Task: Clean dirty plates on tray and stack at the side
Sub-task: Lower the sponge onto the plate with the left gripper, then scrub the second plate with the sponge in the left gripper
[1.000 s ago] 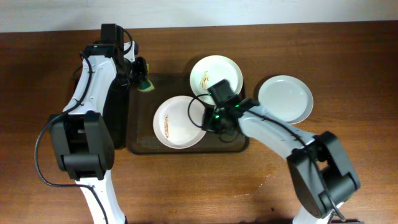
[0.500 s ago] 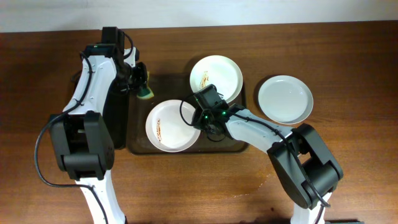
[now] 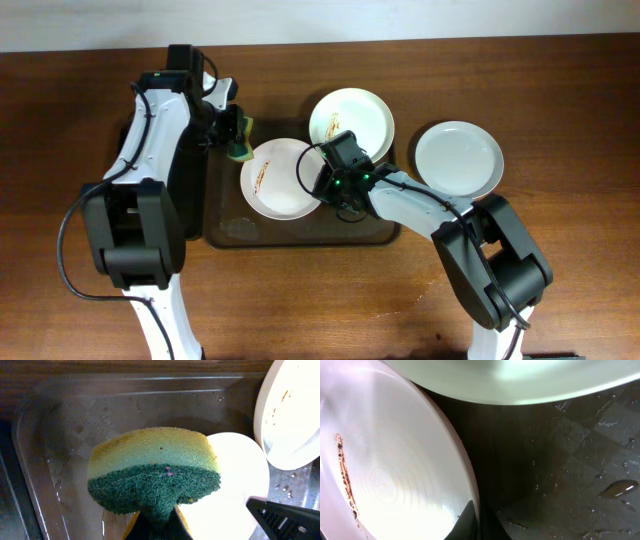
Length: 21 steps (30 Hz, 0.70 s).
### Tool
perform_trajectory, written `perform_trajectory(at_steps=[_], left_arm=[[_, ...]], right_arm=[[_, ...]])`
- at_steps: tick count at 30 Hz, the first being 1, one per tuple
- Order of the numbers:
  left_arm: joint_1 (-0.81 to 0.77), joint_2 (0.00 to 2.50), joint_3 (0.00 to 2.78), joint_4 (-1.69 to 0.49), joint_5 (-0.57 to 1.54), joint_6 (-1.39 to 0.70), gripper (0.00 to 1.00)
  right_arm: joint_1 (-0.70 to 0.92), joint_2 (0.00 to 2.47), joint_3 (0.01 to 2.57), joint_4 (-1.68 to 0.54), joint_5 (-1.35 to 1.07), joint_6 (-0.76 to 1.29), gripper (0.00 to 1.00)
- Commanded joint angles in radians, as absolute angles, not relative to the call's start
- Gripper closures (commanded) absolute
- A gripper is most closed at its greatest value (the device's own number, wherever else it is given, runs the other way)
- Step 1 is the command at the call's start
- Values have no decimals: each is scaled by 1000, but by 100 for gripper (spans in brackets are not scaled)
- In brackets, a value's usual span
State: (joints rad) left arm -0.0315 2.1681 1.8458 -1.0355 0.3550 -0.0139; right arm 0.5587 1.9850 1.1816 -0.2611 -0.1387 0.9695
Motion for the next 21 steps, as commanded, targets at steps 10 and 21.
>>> perform_trajectory(at_steps=[10, 21], left_arm=[[-198, 2215, 1700, -934, 80, 62, 99], [-201, 2273, 1681, -1131, 359, 204, 99]], right_arm=[[556, 2003, 1184, -265, -131, 950, 96], [554, 2003, 1184, -264, -146, 942, 96]])
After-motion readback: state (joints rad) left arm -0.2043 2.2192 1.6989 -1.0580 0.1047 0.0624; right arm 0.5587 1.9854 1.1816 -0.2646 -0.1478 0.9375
